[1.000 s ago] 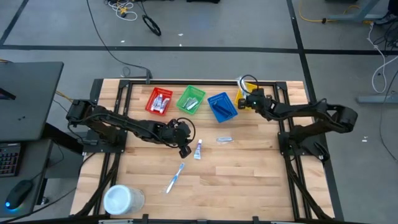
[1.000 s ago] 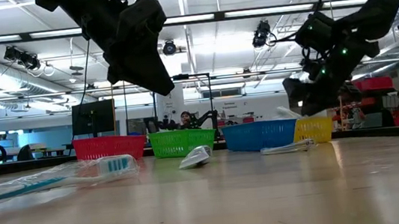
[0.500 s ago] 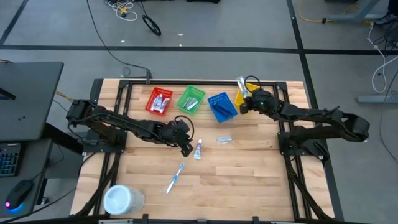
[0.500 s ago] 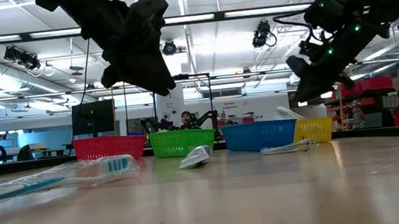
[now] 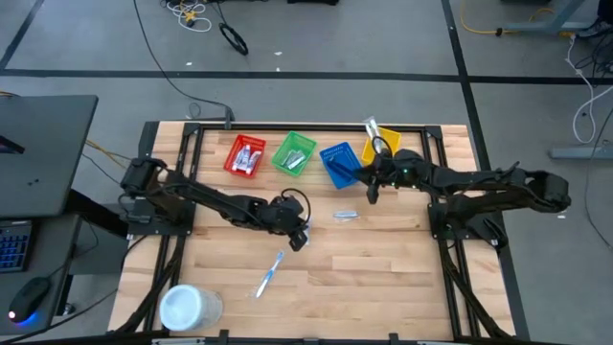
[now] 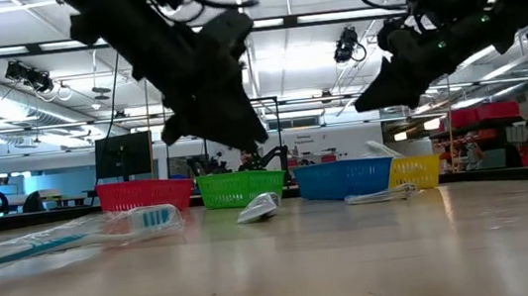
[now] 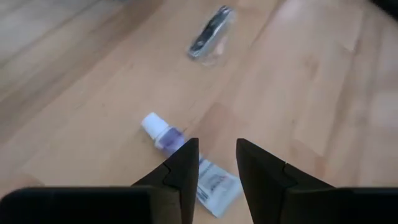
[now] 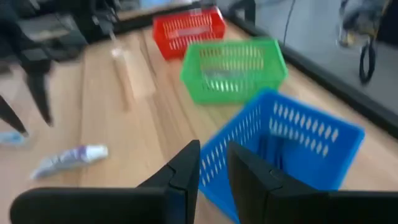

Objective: Pick & Place Travel size toiletries
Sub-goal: Put the white toothpaste in the red bin

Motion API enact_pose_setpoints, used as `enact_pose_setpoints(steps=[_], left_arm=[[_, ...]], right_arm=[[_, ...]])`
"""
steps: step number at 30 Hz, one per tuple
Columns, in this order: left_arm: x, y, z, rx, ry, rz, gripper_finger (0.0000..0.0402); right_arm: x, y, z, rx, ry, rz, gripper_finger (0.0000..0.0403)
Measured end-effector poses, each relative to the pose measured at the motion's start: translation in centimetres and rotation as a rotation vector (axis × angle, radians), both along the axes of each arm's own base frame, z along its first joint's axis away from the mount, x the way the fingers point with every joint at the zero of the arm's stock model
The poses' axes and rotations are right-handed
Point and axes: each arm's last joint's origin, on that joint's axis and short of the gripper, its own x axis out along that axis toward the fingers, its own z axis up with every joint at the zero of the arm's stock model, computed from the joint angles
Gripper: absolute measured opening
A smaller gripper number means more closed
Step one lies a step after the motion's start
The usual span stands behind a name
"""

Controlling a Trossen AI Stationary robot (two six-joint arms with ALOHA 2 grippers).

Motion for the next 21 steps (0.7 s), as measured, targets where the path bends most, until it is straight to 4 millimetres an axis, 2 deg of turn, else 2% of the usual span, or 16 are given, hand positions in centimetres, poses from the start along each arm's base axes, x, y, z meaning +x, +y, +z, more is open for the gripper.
enact_pose_setpoints(steps=[6, 14, 21], left_arm=[[0.5, -0.1, -2.5, -0.053, 0.067, 0.03, 0.0157], [1.1, -0.2, -3.4, -0.025, 0.046, 0.04, 0.022], [1.6, -0.3, -5.8, -0.026, 0.079, 0.048, 0.0238]], right_arm=[[0.3, 0.1, 0.6, -0.032, -0.06, 0.014, 0.0087], [0.3, 0.1, 0.5, -0.03, -0.059, 0.013, 0.0087], [0.3, 0.1, 0.3, -0.017, -0.047, 0.011, 0.0087]])
